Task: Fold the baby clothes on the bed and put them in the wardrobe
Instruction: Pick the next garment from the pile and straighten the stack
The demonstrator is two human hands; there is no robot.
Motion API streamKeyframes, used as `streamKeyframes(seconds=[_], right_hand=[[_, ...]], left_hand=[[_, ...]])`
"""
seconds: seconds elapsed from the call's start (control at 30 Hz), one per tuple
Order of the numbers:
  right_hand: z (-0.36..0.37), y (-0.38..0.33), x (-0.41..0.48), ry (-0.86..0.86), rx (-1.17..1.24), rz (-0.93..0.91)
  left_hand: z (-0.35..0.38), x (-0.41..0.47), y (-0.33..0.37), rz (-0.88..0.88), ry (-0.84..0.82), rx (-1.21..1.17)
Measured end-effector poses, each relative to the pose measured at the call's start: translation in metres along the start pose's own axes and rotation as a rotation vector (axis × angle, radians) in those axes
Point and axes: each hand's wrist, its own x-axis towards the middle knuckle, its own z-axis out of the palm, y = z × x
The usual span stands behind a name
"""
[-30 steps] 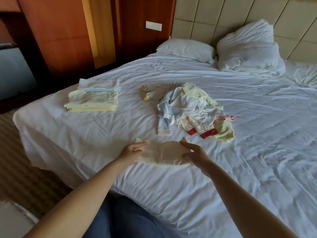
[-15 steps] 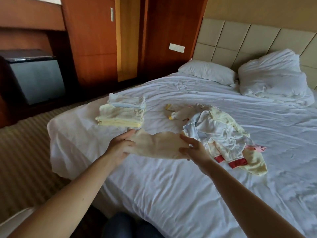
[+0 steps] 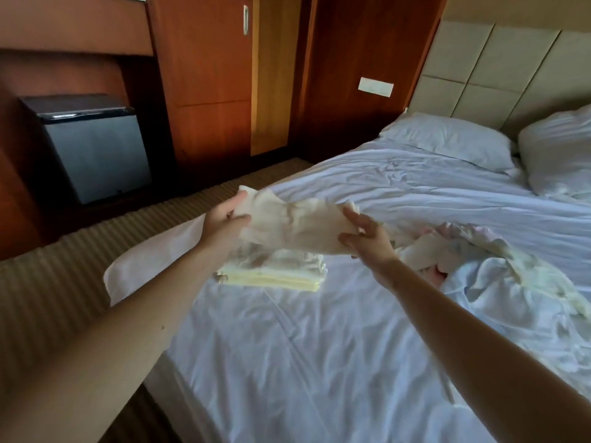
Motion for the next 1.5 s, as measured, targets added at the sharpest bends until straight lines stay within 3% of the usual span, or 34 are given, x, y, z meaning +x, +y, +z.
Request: streamKeyframes(seconds=[0.37, 0.53, 0.83, 0.93, 1.03, 1.2, 1.5], right_hand=[[0.064, 0.051, 0.182, 0.066, -0.138, -0.037], [0.073, 0.092, 0.219, 0.095, -0.277, -0.005], [0.086, 0.136, 0.246, 0.036, -0.506, 0.039], [0.079, 0.133, 0.239, 0.03, -0.578, 0.081], [0.072, 0.12, 0.22, 0.005, -0.69, 0.097], [0.059, 0.079, 0.143, -0.091, -0.949, -0.084], [0.014, 0.002, -0.034, -0.164, -1.048, -0.176]], left_hand=[[0.026, 0.184, -0.06, 0.056, 0.078, 0.226], [0.039, 0.222, -0.105, 0.006, 0.019, 0.273], [0.038, 0.244, -0.155, 0.017, -0.085, 0.697], [0.04, 0.233, -0.141, 0.049, -0.07, 1.057], [0.038, 0.208, -0.123, 0.111, -0.088, 1.203], [0.036, 0.141, -0.094, 0.359, -0.16, 1.145], [0.035, -0.036, -0.014, 0.413, -0.373, 1.116]])
